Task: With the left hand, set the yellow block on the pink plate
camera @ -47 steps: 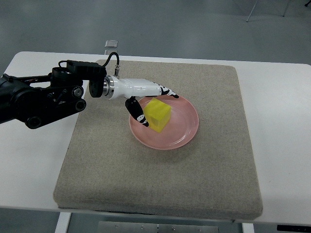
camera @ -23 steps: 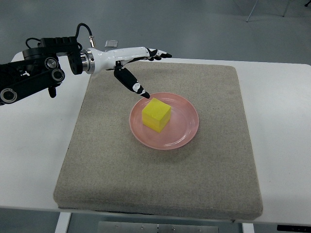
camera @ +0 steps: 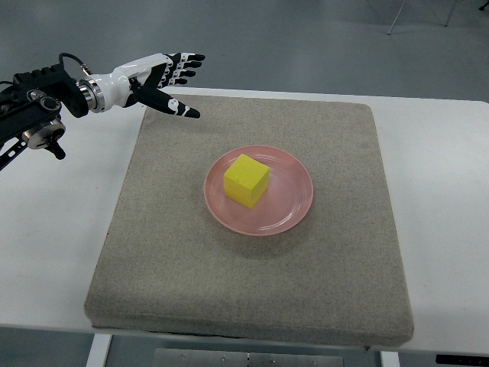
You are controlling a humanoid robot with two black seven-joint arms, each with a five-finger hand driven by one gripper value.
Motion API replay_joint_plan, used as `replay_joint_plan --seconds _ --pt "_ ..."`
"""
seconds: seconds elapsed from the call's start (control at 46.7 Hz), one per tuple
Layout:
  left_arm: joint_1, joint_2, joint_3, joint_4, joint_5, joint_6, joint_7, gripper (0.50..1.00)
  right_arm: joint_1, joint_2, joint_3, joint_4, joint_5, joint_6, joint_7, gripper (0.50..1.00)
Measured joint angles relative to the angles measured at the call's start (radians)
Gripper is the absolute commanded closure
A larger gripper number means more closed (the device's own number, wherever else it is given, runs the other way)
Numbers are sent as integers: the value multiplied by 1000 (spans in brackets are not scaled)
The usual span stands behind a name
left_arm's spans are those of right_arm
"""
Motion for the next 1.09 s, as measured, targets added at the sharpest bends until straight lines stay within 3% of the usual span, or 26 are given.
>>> replay_joint_plan --seconds 0.279,0.45,0.857,1.093 --pt "5 0 -19 106 -398 -7 0 504 0 0 0 0 0 0 0 576" --pt "49 1 -62 139 -545 -103 3 504 0 0 0 0 0 0 0 576" --pt "220 27 -189 142 -701 -275 21 504 1 0 4 19 4 11 0 576" --pt "222 33 -198 142 -718 -284 44 504 -2 0 6 23 3 11 0 576"
